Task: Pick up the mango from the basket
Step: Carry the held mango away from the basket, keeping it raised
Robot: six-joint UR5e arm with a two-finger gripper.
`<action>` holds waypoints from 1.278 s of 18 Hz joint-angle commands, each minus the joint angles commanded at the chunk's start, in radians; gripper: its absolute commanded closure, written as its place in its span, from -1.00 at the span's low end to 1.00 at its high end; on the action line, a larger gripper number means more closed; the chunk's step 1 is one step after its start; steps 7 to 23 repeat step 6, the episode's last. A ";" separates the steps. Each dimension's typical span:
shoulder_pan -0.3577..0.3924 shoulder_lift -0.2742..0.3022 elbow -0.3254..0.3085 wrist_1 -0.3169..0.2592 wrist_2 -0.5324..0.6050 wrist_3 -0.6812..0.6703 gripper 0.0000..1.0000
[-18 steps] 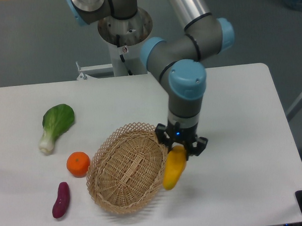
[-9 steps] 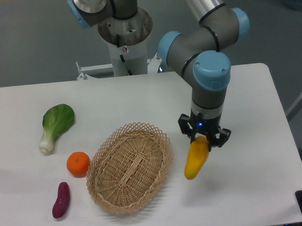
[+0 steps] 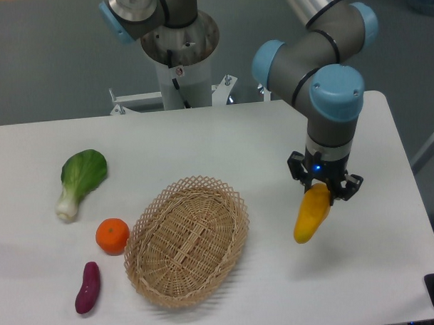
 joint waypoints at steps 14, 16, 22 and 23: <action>0.014 -0.005 0.000 0.000 0.002 0.025 0.45; 0.014 -0.005 0.000 0.000 0.002 0.025 0.45; 0.014 -0.005 0.000 0.000 0.002 0.025 0.45; 0.014 -0.005 0.000 0.000 0.002 0.025 0.45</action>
